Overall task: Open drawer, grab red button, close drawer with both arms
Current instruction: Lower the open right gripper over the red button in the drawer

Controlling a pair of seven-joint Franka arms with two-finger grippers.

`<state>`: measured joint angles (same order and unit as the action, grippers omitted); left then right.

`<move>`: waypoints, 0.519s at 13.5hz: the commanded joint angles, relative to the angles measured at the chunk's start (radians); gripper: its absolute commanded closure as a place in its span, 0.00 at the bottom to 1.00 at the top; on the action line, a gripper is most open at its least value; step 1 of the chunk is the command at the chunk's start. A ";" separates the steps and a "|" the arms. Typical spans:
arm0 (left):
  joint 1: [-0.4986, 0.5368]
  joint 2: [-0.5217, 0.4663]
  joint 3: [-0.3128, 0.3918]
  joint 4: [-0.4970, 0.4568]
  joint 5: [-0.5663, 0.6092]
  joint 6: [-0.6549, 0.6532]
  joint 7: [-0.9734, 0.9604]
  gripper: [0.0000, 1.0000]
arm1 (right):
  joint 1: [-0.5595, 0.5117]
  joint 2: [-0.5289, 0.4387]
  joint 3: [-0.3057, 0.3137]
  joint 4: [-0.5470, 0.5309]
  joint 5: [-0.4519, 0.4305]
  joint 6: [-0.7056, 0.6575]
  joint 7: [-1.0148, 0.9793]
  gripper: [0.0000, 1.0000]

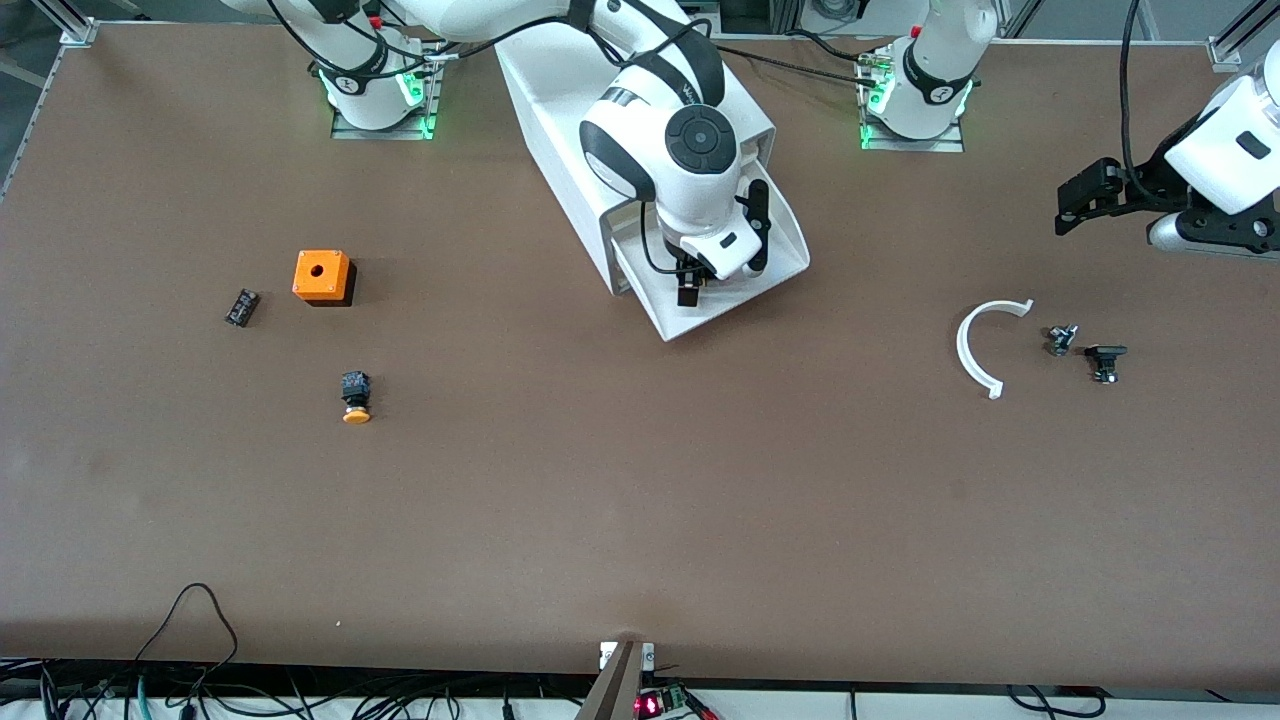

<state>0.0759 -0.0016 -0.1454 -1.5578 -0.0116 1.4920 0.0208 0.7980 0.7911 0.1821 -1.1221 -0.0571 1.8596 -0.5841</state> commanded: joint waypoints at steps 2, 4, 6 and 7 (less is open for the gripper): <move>-0.007 -0.003 0.003 0.007 0.019 0.004 -0.004 0.00 | 0.012 0.033 0.005 0.036 -0.062 0.001 -0.026 0.00; -0.008 -0.003 0.003 0.007 0.019 0.004 -0.005 0.00 | 0.012 0.033 0.005 0.036 -0.063 0.000 -0.028 0.00; -0.008 -0.005 0.003 0.007 0.019 0.004 -0.004 0.00 | 0.012 0.033 0.005 0.036 -0.064 0.001 -0.026 0.16; -0.008 -0.005 0.003 0.007 0.019 0.004 -0.004 0.00 | 0.017 0.033 0.007 0.036 -0.066 0.001 -0.026 0.23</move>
<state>0.0754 -0.0017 -0.1454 -1.5578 -0.0116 1.4922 0.0208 0.8086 0.8043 0.1820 -1.1220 -0.1024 1.8657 -0.5993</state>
